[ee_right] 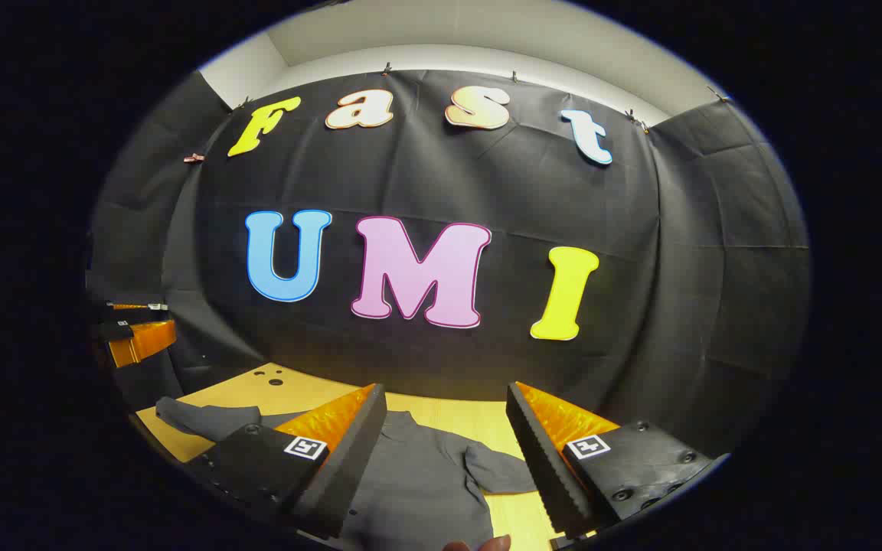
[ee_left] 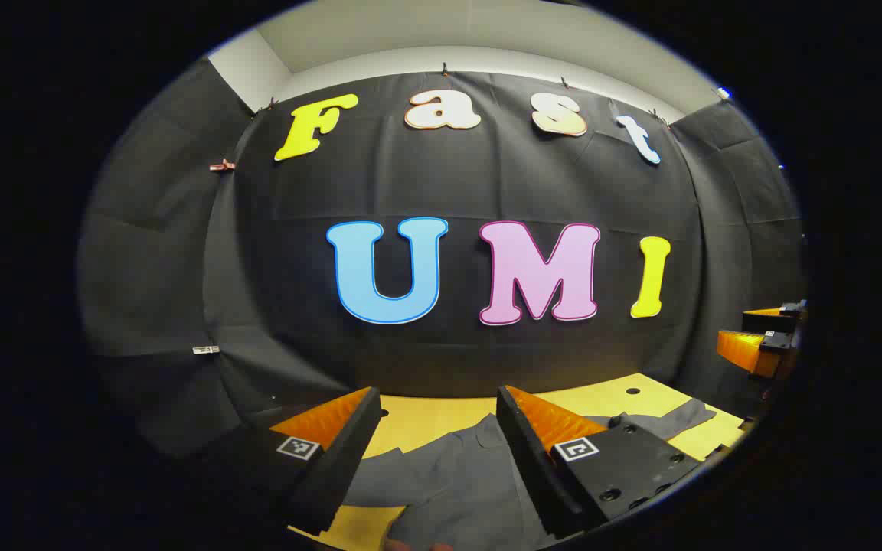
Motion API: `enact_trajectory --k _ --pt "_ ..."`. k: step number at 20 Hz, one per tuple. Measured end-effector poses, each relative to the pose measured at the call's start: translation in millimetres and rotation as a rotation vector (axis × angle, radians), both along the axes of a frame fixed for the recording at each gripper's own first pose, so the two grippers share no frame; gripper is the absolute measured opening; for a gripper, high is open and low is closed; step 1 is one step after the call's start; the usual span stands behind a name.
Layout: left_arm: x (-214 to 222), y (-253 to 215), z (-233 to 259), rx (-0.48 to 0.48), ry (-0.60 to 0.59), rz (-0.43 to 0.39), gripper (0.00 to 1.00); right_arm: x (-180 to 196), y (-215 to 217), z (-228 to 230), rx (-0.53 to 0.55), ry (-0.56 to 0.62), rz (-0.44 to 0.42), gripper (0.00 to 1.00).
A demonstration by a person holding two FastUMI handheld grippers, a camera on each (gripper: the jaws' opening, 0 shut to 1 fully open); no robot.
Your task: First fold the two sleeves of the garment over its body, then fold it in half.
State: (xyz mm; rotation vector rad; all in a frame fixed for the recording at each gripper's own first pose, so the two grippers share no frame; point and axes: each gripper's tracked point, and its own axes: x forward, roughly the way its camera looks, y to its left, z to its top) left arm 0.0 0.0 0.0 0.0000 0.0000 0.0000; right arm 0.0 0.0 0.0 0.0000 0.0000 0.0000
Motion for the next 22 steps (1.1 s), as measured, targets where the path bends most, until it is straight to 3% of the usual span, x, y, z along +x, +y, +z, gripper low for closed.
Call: enact_trajectory --k 9,10,12,13,14,16,18,19,22 --pt "4 -15 -1 0.019 0.004 -0.026 0.95 2 -5 -1 0.002 0.002 0.008 0.97" --pt "4 -17 0 0.021 0.002 -0.030 0.95 2 -6 -2 0.004 0.002 0.006 0.92" --pt "4 -21 2 0.027 -0.001 -0.036 0.95 2 -10 -3 0.004 0.005 0.003 0.98" --pt "6 -23 1 0.030 -0.002 -0.038 0.95 1 -12 -3 0.003 0.007 0.001 0.92" --pt "6 -26 2 0.032 -0.001 -0.041 0.95 1 -13 -4 0.004 0.007 0.001 0.98" --pt "8 -30 2 0.034 -0.002 -0.045 0.95 1 -18 -4 0.002 0.008 -0.003 0.98" --pt "10 -33 3 0.035 -0.001 -0.045 0.95 3 -26 -7 0.002 0.015 -0.012 0.92" --pt "11 -36 1 0.034 0.000 -0.048 0.95 5 -33 -11 -0.002 0.021 -0.025 0.98" --pt "10 -44 1 0.035 0.006 -0.053 0.95 16 -64 -32 0.001 0.073 -0.053 0.98"
